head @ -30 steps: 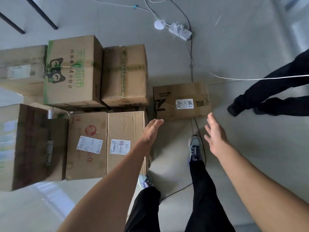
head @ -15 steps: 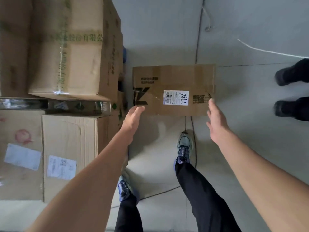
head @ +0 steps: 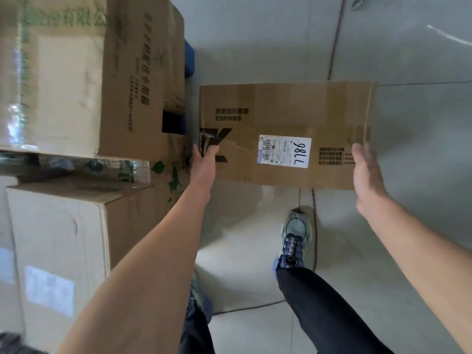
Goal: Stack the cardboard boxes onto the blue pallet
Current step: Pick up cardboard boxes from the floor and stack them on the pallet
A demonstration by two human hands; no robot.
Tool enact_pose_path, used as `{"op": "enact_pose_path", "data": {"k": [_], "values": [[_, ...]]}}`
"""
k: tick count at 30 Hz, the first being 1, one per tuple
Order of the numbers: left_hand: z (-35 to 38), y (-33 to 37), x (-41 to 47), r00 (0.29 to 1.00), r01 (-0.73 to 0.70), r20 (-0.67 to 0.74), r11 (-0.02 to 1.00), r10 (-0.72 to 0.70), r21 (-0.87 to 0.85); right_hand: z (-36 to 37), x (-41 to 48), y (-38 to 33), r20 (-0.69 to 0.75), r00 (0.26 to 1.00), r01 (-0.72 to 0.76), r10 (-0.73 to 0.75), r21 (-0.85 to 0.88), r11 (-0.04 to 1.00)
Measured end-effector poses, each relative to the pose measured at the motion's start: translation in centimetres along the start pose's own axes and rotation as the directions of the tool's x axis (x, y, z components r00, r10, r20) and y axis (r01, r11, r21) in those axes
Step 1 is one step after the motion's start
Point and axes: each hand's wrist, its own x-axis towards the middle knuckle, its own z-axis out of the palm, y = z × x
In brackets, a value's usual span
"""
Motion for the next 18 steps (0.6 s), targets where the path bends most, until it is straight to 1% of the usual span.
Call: {"op": "enact_pose_path", "data": {"k": [4,7,10,13,18], "values": [[0.2,-0.5,1.1,0.999,0.036,-0.001,0.999,-0.036,-0.019,0.3,0.7,0.1,-0.003,1.0,0.001,-0.001,0.011,1.0],[0.0,-0.8,1.6,0.994,0.101,0.029,0.995,-0.101,-0.009,0.4,0.5,0.0,-0.008,1.0,0.005,-0.005,0.038,0.999],[-0.3,-0.7,1.3,0.987,0.145,0.08,0.988,-0.14,-0.054,-0.1,0.1,0.0,-0.023,1.0,-0.007,0.008,0.063,0.998],[-0.5,-0.4,0.2,0.985,0.151,0.103,0.984,-0.141,-0.093,-0.9,-0.7,-0.1,-0.045,0.999,-0.013,0.016,0.074,0.997],[-1.4,0.2,-3.6,0.981,0.121,0.161,0.988,-0.105,-0.099,-3.3,-4.3,-0.7,-0.14,0.988,-0.047,0.061,0.098,0.994]]}}
